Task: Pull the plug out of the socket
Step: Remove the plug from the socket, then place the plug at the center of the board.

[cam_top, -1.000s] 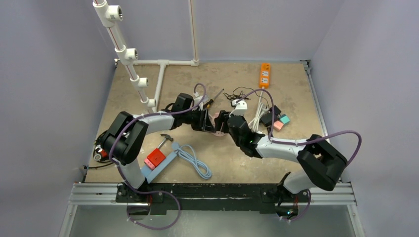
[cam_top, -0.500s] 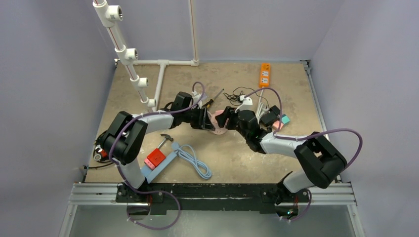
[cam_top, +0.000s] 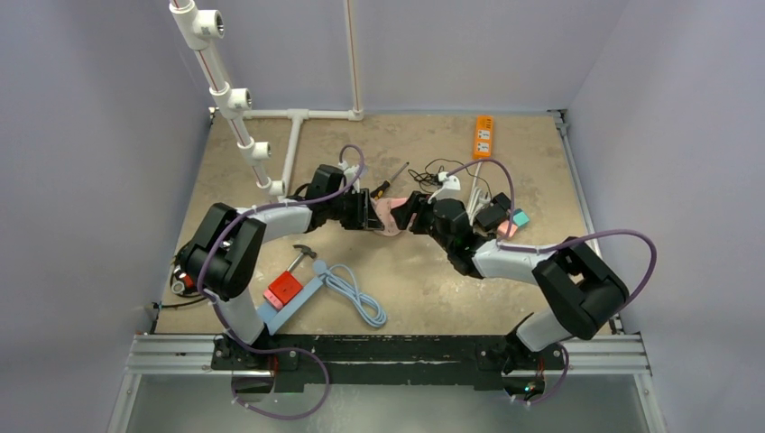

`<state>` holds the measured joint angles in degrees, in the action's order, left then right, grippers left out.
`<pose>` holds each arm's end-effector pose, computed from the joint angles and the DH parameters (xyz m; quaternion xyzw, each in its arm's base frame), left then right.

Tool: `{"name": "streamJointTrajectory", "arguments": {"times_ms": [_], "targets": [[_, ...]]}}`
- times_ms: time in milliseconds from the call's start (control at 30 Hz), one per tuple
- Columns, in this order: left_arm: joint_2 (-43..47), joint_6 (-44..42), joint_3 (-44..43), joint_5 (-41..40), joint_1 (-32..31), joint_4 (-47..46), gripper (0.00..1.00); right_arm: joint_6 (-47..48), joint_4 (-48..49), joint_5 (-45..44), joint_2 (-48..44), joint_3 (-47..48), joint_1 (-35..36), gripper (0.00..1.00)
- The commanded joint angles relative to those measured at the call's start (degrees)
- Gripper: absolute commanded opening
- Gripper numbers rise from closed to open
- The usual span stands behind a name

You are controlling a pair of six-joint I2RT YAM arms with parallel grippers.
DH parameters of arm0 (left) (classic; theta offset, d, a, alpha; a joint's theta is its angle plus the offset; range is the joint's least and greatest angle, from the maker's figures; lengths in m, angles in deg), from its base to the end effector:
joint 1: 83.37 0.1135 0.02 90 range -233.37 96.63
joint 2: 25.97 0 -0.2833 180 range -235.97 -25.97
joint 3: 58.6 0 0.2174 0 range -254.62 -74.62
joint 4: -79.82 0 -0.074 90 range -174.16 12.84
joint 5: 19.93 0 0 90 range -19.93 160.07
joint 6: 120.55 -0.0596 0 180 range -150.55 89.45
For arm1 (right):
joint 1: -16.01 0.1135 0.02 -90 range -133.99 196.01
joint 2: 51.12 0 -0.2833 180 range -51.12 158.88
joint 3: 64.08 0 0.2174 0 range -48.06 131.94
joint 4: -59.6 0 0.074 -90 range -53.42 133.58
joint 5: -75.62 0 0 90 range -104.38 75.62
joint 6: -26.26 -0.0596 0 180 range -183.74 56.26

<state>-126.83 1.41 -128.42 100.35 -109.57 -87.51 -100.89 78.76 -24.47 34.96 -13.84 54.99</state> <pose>0.3011 -0.1816 0.1929 0.0579 0.8916 -0.3943 0.2149 0.2429 0.1831 0.2308 0.0397 0.7998 0.3112 0.5117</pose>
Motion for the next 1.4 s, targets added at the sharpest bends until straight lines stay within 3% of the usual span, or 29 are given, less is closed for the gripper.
{"name": "streamJointTrajectory", "arguments": {"times_ms": [0, 367, 600, 767, 1033, 1300, 1367], "targets": [[1.90, -0.44, -0.13, -2.03, 0.09, -1.04, 0.00, -0.69, 3.19, -1.34, -0.54, 2.19, 0.39, 0.00], [5.95, -3.72, -1.87, -4.33, 0.09, 1.79, 0.00, 0.82, -1.35, -6.76, -12.02, -1.61, -2.79, 0.00], [9.07, -5.68, -2.27, -3.48, 0.11, 2.55, 0.00, -1.09, -5.54, -0.43, -21.24, -7.29, -17.56, 0.00], [8.57, -4.76, -2.27, -1.42, 0.09, 1.88, 0.00, -2.79, -9.81, 1.96, -25.62, -9.89, -23.82, 0.00], [10.03, -4.81, -2.27, -1.02, 0.09, 2.02, 0.00, -3.39, -11.61, 11.49, -22.31, -11.44, -35.19, 0.01], [10.49, -5.89, -2.01, -2.30, 0.09, 3.08, 0.00, -2.28, -11.03, 17.34, -15.53, -9.71, -38.62, 0.27], [10.06, -5.91, -2.17, -2.16, 0.09, 3.09, 0.00, -2.17, -11.00, 18.05, -14.80, -9.57, -38.72, 0.43]]}}
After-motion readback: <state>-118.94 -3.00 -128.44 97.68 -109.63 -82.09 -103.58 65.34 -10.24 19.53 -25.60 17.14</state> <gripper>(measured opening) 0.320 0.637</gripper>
